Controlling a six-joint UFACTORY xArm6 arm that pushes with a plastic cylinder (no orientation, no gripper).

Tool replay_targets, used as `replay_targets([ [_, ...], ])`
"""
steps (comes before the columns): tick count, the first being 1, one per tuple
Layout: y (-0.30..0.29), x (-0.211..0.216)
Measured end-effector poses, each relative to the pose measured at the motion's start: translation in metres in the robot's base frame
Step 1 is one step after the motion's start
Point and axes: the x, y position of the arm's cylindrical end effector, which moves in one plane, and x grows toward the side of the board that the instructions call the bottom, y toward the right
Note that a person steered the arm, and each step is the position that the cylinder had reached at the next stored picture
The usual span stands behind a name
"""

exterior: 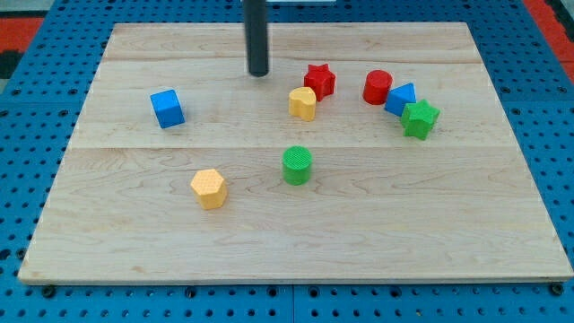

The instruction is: Move the red star to the left of the red circle

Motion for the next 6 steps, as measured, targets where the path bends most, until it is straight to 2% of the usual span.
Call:
replay_targets([
  [1,0.019,0.009],
  [2,0.068,0.005],
  [4,0.098,-0.001],
  [6,0.043,0.017],
])
